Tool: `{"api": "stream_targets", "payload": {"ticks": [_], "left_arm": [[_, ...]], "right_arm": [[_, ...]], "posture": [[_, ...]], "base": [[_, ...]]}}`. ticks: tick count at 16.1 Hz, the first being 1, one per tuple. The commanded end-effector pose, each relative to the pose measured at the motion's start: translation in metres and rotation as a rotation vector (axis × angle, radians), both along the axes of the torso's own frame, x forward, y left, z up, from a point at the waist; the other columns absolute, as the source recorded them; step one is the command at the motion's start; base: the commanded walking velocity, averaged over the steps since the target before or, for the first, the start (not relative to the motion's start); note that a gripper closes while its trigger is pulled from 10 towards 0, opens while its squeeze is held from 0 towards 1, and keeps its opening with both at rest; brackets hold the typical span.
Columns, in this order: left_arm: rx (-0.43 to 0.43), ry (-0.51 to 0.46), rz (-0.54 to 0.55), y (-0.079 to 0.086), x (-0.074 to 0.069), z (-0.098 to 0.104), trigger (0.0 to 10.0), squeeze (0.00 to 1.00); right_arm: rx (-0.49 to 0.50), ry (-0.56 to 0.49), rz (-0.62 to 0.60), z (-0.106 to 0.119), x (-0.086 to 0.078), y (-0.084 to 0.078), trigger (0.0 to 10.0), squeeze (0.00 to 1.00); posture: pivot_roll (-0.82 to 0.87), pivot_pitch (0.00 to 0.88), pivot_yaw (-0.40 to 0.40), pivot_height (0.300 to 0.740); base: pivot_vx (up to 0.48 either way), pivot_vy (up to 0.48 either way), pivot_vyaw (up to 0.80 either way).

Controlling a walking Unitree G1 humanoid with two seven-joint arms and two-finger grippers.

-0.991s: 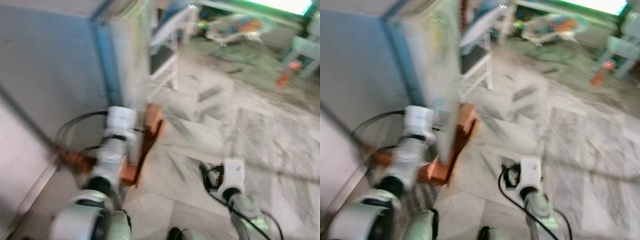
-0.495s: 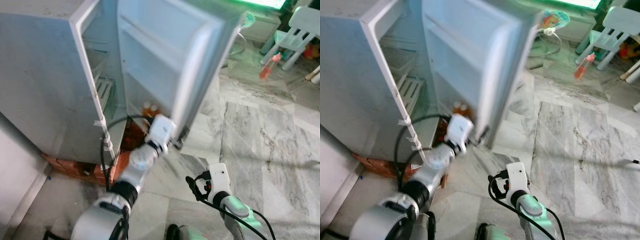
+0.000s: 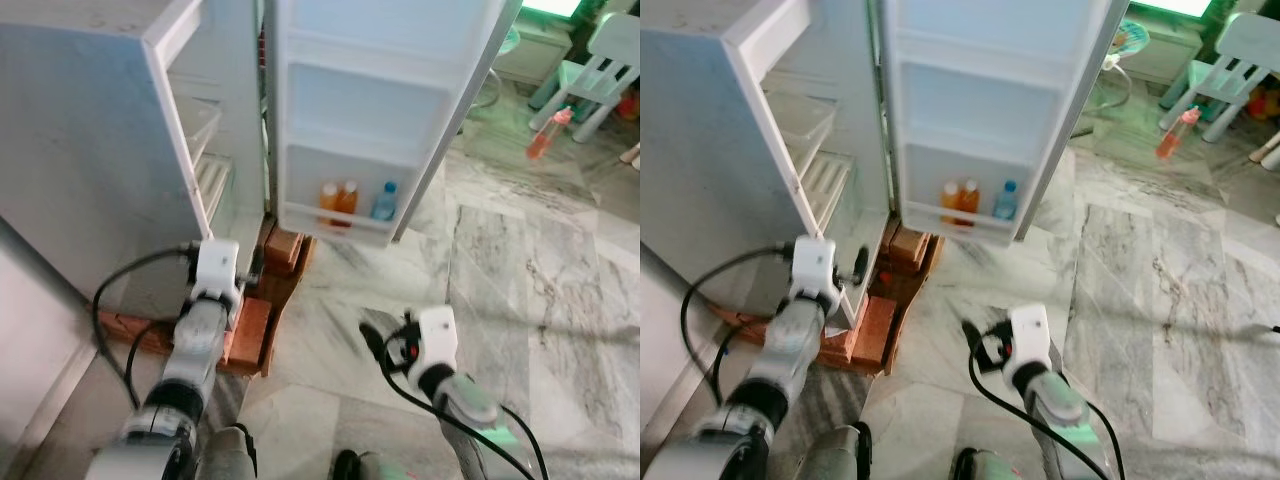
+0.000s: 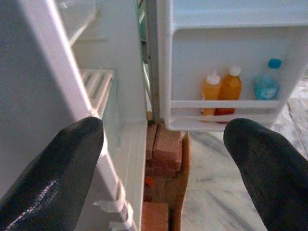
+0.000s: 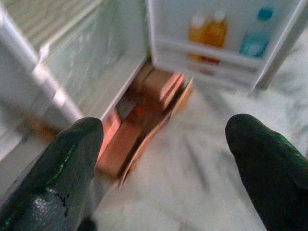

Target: Restocking fridge

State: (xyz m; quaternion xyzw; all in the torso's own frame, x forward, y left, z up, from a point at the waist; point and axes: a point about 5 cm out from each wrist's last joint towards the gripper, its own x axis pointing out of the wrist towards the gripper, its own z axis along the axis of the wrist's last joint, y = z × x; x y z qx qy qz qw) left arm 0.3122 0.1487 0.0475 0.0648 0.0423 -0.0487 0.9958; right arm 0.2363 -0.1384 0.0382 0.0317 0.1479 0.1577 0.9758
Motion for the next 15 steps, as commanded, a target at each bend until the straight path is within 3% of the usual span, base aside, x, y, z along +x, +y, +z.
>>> {"api": "stream_targets", "payload": {"ticks": [1,5,8,10,15], "left_arm": [[0.0,-0.027,-0.007,-0.002,-0.003,0.003,10.0,0.0],[0.005,-0.042,0.03,0.002,-0.034,-0.002,10.0,0.0],[0.0,-0.05,0.034,0.003,-0.046,0.002,10.0,0.0],[0.001,-0.046,-0.011,-0.002,-0.049,0.002,10.0,0.0],[0.052,-0.033,-0.038,-0.008,-0.049,0.006,10.0,0.0]], "right_arm": [[-0.022,-0.027,-0.044,0.002,0.0,-0.009,10.0,0.0],[-0.053,-0.064,-0.1,0.005,0.006,-0.015,10.0,0.0],[-0.061,-0.108,-0.069,0.012,0.014,-0.01,10.0,0.0],[-0.065,-0.122,-0.063,0.014,0.017,-0.007,10.0,0.0],[-0.068,-0.14,-0.1,0.015,0.019,-0.008,10.0,0.0]], "posture": [[0.12,0.105,-0.08,0.74],[0.17,0.121,-0.082,0.74],[0.17,0.126,-0.094,0.74],[0.16,0.123,-0.097,0.74],[0.15,0.116,-0.099,0.74]], "base": [[0.0,-0.352,0.0],[0.0,-0.446,0.0],[0.0,-0.453,-0.51],[0.268,-0.394,0.0],[0.406,-0.163,-0.72]]}}
